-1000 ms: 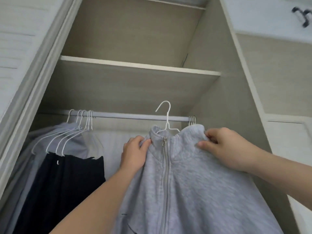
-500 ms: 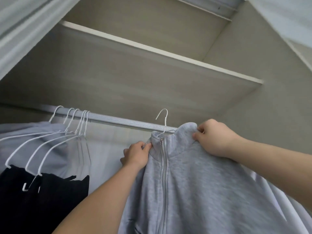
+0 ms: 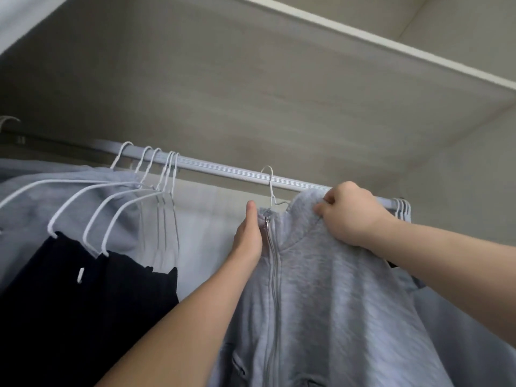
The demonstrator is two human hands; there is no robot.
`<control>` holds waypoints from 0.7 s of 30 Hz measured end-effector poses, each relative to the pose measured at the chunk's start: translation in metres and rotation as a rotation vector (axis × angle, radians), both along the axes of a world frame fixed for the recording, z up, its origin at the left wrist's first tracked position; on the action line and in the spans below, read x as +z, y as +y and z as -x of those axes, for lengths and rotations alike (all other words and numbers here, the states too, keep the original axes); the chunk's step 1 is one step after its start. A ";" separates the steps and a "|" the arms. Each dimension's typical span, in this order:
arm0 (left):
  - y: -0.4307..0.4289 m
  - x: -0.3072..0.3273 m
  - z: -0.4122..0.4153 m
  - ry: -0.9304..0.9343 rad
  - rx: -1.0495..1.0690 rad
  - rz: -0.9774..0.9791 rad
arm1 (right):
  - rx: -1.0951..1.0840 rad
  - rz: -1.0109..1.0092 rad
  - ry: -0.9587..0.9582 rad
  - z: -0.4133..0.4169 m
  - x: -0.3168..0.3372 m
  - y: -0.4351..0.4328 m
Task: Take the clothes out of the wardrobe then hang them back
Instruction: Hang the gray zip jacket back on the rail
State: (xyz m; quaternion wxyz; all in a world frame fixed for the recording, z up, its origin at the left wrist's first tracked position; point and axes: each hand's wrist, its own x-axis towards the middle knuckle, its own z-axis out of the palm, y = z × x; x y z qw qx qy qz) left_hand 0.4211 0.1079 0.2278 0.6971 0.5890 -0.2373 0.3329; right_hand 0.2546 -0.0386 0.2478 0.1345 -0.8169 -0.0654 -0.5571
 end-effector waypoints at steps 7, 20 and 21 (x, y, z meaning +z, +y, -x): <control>0.003 -0.027 0.010 -0.096 0.016 -0.125 | 0.079 0.013 0.040 -0.018 -0.016 -0.007; -0.040 -0.038 -0.005 -0.206 0.176 -0.217 | -0.554 0.672 -0.293 -0.015 -0.056 -0.037; -0.045 -0.040 -0.005 -0.203 0.193 -0.227 | -0.584 0.693 -0.270 -0.017 -0.058 -0.045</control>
